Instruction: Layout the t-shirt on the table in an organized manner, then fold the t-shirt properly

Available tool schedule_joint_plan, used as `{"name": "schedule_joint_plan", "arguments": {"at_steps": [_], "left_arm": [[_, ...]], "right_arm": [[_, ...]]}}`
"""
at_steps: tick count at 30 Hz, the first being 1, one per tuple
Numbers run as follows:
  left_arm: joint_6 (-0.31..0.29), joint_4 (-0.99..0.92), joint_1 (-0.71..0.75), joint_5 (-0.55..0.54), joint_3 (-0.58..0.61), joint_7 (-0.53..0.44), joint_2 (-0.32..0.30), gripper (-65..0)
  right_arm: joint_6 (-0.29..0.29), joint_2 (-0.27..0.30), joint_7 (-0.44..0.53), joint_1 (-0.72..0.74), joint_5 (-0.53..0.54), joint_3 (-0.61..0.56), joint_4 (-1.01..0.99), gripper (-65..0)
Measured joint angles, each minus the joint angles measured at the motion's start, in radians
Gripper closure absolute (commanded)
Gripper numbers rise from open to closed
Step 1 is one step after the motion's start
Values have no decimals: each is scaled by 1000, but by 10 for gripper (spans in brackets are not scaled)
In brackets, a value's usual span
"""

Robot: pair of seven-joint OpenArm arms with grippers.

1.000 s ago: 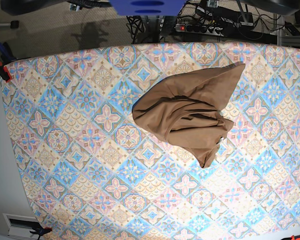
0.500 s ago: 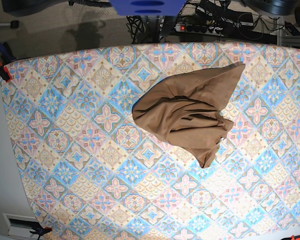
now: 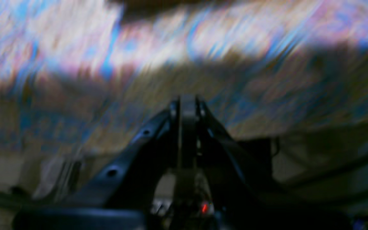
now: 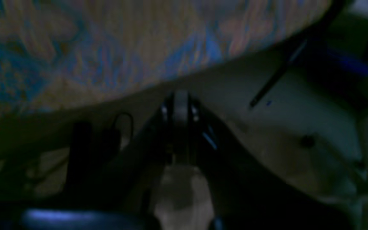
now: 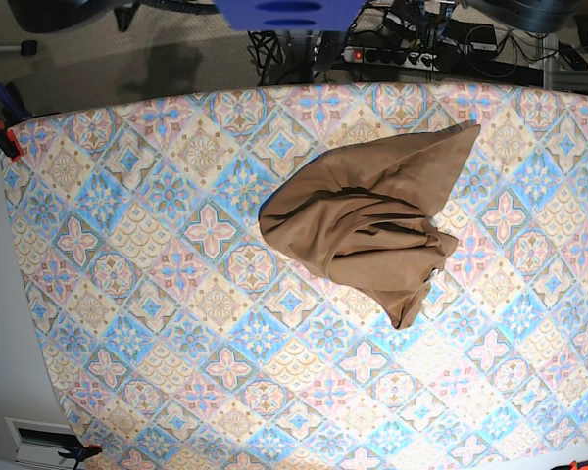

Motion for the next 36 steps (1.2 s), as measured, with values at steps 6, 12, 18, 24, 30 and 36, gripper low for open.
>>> {"name": "schedule_joint_plan", "arguments": {"at_steps": [6,12,18,24,30,36], "left_arm": [[0,195,79,5,8,10,8,0],[0,370,75,1,1,6,8,0],[0,536,74,2,2,184,8,0],[0,699,30,-2,-1,431,8,0],[-5,727,-40,-208,-47,660,-7,0],[8,739,-139,-459,-174,938,-213,0]], "right_arm": [[1,-23,-9,-87,-10,-6,180,-4],[29,-13,-76,-136,-1,-9,397,-5],[149,-24,-358,-145,-5,-11,671,-5],[266,-52,-584,-151,-6,-11,872,-5],[350,-99,-849,-150,-3,-37,968,-5],[373,-118,-1064,-29,-10,-188,1000,-5]]}}
